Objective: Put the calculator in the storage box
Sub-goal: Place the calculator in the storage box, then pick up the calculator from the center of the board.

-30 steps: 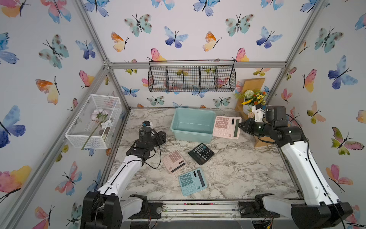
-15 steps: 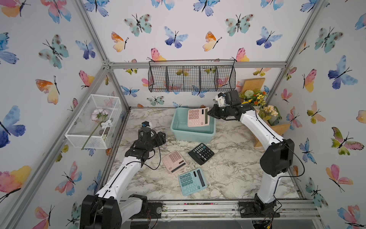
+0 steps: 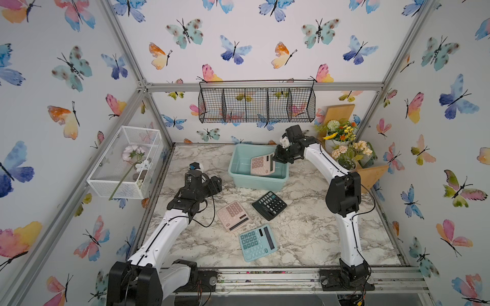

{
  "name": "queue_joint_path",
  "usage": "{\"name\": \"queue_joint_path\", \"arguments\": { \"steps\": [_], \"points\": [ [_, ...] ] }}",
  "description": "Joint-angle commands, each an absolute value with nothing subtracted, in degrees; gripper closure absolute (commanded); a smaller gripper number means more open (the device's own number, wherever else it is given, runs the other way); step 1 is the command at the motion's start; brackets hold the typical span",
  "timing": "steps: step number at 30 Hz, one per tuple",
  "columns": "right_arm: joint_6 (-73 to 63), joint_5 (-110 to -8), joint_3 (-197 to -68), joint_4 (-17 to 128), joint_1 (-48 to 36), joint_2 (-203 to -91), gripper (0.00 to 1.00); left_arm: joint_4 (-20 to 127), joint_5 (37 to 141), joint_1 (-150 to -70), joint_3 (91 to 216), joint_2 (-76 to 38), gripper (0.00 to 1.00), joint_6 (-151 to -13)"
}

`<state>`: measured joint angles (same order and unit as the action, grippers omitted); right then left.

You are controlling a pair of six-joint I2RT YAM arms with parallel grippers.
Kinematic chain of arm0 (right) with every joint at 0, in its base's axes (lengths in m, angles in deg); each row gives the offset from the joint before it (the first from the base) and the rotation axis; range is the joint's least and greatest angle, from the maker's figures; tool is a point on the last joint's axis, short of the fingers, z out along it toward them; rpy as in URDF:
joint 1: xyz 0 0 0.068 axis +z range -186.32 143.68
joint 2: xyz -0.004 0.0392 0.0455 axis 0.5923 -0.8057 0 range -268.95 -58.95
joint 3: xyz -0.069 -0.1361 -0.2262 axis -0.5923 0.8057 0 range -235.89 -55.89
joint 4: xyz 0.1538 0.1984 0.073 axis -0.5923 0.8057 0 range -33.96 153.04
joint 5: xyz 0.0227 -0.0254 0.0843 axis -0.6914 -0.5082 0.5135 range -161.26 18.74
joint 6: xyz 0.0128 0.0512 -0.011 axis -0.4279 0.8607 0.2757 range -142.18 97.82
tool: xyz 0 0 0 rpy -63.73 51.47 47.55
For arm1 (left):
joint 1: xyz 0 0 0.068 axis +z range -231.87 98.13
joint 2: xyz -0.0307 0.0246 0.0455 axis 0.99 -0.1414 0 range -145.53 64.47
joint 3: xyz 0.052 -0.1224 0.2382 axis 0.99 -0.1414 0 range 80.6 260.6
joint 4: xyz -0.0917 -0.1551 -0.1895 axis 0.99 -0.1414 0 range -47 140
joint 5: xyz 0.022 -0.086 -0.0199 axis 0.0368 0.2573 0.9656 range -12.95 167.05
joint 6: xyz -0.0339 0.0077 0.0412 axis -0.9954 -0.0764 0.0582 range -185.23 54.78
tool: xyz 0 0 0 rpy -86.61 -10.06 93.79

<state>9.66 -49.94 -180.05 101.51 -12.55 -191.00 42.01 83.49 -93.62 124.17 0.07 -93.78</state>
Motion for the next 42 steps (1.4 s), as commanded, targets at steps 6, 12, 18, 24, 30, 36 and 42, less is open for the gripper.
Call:
{"name": "queue_joint_path", "arguments": {
  "steps": [6,12,18,24,30,36,42],
  "points": [
    [7.21,-54.36,-184.78,108.87,-12.06,-194.85,0.98,40.55,81.68,-93.57,126.56,0.75,0.29,-93.63],
    [6.74,-56.2,-182.45,109.02,-12.06,-194.29,0.68,40.16,81.36,-93.58,126.7,0.86,0.25,-93.66],
    [6.61,-56.9,-182.27,109.01,-11.98,-192.1,0.54,40.16,81.43,-93.55,126.68,0.93,0.23,-93.7],
    [5.12,-57.75,-183.31,107.14,-9.65,-185.74,0.47,39.81,81.4,-93.56,126.93,1.1,0.23,-93.7],
    [1.25,-59.85,-175.78,101.03,-4.58,-172.75,0.41,39.8,81.28,-93.56,126.92,1.02,0.22,-93.62],
    [-3.62,-66.35,-154.51,95.07,1.03,-155.26,0.4,39.9,84.42,-93.6,124.64,0.26,0.23,-93.79],
    [-3.4,-72.74,-136.06,90.36,1.65,-140.27,0.39,34.2,85.21,-102.14,122.92,-1.1,0.24,-92.04]
  ]
}}
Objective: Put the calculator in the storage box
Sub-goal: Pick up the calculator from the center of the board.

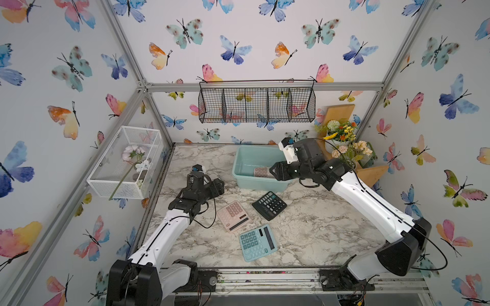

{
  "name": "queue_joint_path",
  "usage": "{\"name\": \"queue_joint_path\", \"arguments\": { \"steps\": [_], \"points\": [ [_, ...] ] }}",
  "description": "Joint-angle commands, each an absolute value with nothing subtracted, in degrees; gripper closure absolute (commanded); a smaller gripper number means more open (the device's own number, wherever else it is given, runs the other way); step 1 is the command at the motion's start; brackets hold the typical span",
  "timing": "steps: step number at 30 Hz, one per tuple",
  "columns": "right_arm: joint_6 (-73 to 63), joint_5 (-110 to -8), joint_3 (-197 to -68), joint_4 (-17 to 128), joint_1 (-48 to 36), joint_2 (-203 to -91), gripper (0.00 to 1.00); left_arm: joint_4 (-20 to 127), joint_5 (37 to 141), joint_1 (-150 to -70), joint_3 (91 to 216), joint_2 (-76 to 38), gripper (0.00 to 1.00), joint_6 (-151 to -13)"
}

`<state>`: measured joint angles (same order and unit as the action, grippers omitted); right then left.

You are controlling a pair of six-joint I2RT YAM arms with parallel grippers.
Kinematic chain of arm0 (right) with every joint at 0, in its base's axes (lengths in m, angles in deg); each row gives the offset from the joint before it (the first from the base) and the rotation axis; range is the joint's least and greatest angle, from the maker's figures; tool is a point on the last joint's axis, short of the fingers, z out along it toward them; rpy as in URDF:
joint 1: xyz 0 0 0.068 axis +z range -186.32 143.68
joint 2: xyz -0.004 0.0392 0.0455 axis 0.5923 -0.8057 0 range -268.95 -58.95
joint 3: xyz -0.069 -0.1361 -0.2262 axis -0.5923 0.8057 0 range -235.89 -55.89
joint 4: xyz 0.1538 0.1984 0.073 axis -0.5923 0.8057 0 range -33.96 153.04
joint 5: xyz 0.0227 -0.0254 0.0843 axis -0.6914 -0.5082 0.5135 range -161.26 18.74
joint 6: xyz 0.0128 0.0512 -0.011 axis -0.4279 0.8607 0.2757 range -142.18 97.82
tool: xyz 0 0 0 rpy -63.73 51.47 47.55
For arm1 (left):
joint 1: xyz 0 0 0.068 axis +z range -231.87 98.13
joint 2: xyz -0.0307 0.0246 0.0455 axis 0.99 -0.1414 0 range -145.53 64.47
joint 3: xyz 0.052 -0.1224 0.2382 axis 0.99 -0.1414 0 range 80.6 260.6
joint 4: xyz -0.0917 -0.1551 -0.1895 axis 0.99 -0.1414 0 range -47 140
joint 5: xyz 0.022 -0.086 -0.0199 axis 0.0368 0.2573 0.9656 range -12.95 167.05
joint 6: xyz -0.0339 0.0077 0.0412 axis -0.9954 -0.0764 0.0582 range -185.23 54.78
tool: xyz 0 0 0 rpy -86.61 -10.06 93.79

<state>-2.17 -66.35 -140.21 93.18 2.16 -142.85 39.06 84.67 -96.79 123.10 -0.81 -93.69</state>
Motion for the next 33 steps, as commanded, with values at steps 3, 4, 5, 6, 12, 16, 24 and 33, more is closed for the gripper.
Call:
{"name": "queue_joint_path", "arguments": {
  "steps": [3,4,5,6,12,16,24,33],
  "points": [
    [-4.37,-73.43,-133.34,90.66,1.65,-138.13,0.39,30.26,82.43,-107.99,123.5,0.29,0.23,-91.21],
    [-4.68,-73.22,-132.59,90.71,1.65,-137.76,0.38,29.08,81.98,-109.5,123.94,0.44,0.23,-90.68],
    [-4.85,-73.04,-131.88,90.7,1.65,-137.71,0.38,28.19,81.58,-110.56,124.24,0.32,0.23,-90.54],
    [-4.95,-72.89,-131.17,90.75,1.65,-137.7,0.38,27.68,82.0,-111.5,124.45,-0.13,0.22,-90.65],
    [-5.04,-73.19,-127.35,89.6,1.65,-135.98,0.38,29.35,83.79,-116.32,124.45,-5.46,0.22,-93.92],
    [-4.78,-74.23,-125.36,88.87,1.65,-134.07,0.38,35.62,88.68,-116.59,124.96,-9.79,0.23,-97.27],
    [-4.59,-77.14,-123.89,89.92,1.65,-131.8,0.37,45.59,93.32,-117.02,124.85,-16.88,0.3,-105.13],
    [-4.78,-78.37,-123.83,90.49,1.65,-131.93,0.37,49.86,96.38,-117.96,126.3,-24.2,0.34,-107.76]
  ]
}}
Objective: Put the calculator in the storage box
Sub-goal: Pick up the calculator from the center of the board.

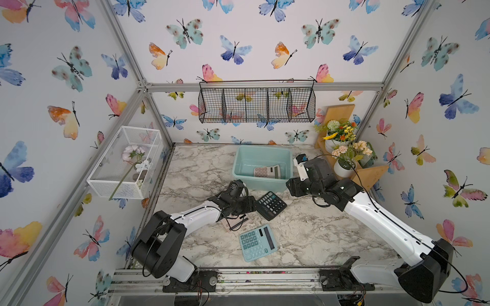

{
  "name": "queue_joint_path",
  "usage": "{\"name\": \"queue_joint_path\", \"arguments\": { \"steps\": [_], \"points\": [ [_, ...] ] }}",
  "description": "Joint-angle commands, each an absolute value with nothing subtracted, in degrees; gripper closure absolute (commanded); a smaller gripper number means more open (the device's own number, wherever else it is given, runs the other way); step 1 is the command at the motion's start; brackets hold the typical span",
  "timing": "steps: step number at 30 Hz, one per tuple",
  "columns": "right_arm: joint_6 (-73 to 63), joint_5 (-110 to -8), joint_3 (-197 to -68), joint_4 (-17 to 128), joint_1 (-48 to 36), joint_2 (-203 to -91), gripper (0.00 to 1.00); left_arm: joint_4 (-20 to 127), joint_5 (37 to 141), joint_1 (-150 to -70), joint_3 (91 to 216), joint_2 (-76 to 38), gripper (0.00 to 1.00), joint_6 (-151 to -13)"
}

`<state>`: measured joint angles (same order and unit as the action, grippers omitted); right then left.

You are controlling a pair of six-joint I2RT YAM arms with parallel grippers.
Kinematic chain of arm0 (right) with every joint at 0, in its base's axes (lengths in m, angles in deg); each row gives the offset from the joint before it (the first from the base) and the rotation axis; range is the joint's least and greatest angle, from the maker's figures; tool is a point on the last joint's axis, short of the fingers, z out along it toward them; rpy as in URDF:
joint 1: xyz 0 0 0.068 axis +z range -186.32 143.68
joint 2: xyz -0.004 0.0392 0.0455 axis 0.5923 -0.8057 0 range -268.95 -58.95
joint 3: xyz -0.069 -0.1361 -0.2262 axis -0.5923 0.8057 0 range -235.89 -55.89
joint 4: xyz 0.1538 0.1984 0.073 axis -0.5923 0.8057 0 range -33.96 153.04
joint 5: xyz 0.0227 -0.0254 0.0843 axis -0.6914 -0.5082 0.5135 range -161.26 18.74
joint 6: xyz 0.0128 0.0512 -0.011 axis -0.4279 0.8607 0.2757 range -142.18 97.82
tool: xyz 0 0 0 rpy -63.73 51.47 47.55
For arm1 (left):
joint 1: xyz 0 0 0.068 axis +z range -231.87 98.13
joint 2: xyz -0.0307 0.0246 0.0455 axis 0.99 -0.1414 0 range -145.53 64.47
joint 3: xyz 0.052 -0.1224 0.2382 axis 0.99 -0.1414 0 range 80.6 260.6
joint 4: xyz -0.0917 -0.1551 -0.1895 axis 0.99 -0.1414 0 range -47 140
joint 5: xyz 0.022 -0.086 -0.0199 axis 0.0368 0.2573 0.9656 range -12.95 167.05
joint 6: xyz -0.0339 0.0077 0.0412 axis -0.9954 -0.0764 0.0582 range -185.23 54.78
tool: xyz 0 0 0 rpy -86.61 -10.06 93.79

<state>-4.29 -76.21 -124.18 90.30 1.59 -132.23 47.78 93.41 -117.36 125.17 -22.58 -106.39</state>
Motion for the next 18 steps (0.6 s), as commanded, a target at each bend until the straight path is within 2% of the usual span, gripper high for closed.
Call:
{"name": "queue_joint_path", "arguments": {
  "steps": [1,12,18],
  "points": [
    [-4.78,-78.47,-123.88,90.61,1.65,-131.82,0.37,49.79,96.39,-117.93,126.15,-24.38,0.34,-107.81],
    [-4.75,-78.3,-124.12,90.85,1.65,-131.93,0.37,33.97,86.7,-118.48,125.27,-18.06,0.26,-99.84],
    [-4.43,-77.94,-123.7,90.26,1.65,-132.17,0.37,35.89,87.71,-118.89,120.7,-17.59,0.26,-100.6]
  ]
}}
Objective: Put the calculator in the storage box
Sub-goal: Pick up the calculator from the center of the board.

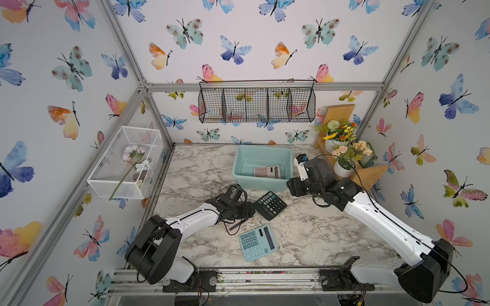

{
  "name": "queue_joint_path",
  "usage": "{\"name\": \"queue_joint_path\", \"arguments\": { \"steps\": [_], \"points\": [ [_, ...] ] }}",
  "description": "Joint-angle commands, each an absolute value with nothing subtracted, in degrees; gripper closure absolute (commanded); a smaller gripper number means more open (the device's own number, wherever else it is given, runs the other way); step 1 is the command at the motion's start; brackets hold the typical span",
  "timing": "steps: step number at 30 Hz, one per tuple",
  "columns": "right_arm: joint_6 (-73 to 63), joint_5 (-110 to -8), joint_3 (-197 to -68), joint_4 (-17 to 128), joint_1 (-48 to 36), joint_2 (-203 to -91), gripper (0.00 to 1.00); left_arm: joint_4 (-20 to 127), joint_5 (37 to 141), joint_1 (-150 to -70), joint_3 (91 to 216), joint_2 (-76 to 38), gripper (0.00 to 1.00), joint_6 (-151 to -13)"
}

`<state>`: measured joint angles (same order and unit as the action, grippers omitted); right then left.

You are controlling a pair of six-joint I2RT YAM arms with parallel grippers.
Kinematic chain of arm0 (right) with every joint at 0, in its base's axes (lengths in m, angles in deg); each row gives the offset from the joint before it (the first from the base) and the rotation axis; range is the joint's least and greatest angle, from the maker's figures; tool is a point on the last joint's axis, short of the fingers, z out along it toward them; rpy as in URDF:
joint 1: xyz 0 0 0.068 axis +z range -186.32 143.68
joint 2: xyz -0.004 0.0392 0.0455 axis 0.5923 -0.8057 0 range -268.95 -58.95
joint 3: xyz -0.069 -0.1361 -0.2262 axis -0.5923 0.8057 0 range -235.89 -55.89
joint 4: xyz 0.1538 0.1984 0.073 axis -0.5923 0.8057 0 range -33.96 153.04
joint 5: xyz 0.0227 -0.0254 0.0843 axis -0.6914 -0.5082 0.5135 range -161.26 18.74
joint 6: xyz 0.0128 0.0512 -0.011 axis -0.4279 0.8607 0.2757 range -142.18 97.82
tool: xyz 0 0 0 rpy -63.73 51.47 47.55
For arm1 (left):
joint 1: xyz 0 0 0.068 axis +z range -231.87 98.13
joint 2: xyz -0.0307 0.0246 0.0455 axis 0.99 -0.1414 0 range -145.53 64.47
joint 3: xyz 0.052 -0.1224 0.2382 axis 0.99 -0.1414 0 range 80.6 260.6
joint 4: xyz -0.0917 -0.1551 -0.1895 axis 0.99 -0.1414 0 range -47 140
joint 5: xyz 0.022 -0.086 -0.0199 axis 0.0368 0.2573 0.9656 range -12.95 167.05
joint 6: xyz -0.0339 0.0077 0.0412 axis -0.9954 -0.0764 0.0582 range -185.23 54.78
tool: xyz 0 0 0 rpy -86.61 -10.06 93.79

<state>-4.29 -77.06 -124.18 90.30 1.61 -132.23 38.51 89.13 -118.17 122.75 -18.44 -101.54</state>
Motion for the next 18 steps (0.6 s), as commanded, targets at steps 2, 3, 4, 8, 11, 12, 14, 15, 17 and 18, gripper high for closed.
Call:
{"name": "queue_joint_path", "arguments": {
  "steps": [2,3,4,8,11,12,14,15,17,18],
  "points": [
    [-4.25,-77.55,-123.57,90.25,1.65,-131.96,0.37,34.12,86.01,-119.69,121.34,-16.76,0.26,-100.19],
    [-4.25,-77.5,-123.42,90.16,1.65,-131.79,0.37,32.69,84.87,-120.06,121.83,-16.51,0.26,-99.68],
    [-4.25,-77.5,-123.32,90.1,1.65,-131.71,0.37,30.69,83.18,-120.49,122.47,-16.43,0.26,-98.73],
    [-4.25,-77.83,-123.05,90.28,1.65,-131.48,0.37,23.86,75.68,-123.21,123.57,-17.15,0.26,-95.65],
    [-4.2,-78.2,-122.78,90.35,1.65,-131.29,0.37,20.07,71.41,-126.4,124.1,-17.88,0.26,-94.46],
    [-4.25,-78.35,-122.78,90.41,1.65,-131.12,0.37,19.65,70.9,-127.02,124.1,-17.88,0.26,-94.36],
    [-4.25,-78.64,-122.69,90.47,1.65,-131.02,0.37,18.86,69.12,-128.78,124.21,-18.36,0.28,-94.14],
    [-4.25,-78.73,-122.69,90.5,1.65,-130.86,0.37,18.4,68.16,-129.49,124.51,-18.84,0.28,-94.06],
    [-4.25,-78.73,-122.78,90.71,1.65,-130.85,0.37,17.43,66.3,-130.82,125.11,-20.27,0.29,-93.79],
    [-4.24,-78.73,-122.86,90.9,1.65,-130.85,0.37,17.02,65.47,-131.58,125.36,-20.94,0.29,-93.7]
  ]
}}
